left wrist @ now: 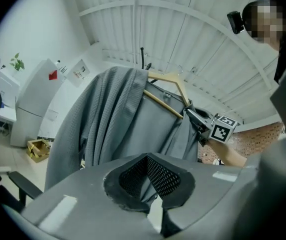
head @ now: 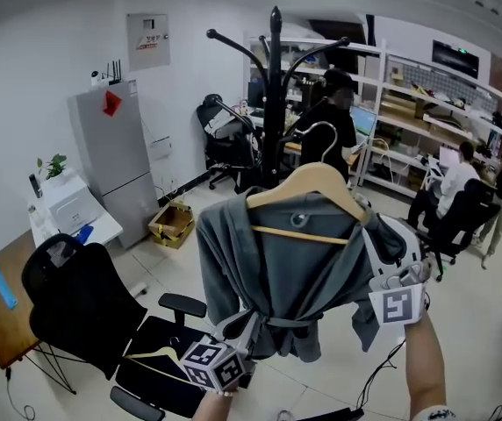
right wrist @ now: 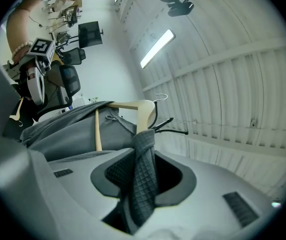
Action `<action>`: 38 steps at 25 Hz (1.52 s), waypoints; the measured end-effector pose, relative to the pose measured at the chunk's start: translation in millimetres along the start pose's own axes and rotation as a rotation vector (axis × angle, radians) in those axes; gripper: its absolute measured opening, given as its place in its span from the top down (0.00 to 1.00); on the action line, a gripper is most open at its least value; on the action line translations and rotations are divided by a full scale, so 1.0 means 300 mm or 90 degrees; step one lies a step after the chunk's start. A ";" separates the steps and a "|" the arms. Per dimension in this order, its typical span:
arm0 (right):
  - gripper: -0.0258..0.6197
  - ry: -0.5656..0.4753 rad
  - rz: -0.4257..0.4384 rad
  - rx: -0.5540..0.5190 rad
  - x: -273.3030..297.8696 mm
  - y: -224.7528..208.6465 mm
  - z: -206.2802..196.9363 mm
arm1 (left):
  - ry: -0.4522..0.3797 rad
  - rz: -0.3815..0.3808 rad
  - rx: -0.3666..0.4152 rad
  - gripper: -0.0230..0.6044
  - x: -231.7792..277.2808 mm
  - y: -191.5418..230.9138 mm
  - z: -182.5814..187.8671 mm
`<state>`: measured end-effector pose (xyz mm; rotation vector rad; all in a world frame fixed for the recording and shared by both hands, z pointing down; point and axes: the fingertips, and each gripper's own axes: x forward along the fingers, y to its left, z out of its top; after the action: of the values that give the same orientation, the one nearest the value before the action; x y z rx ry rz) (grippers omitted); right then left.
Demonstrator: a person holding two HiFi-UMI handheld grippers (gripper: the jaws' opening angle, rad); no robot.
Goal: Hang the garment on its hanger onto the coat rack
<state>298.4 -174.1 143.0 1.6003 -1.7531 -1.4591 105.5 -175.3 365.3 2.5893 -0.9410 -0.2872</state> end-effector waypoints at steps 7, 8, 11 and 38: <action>0.76 -0.010 0.038 0.046 0.122 0.023 -0.167 | 0.009 0.026 -0.013 0.99 0.034 0.016 -0.069; 0.76 -0.015 0.045 0.052 0.149 0.030 -0.177 | 0.010 0.031 -0.014 0.99 0.037 0.019 -0.075; 0.76 -0.028 0.068 0.065 0.223 0.068 -0.203 | 0.003 0.052 -0.018 0.99 0.038 0.039 -0.083; 0.76 0.034 0.190 0.133 0.500 0.577 -0.563 | -0.025 0.179 -0.030 0.99 -0.018 0.204 -0.087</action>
<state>299.4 -410.1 302.3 1.3809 -2.0643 -1.1170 74.3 -207.9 414.3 2.3784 -1.2781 -0.2799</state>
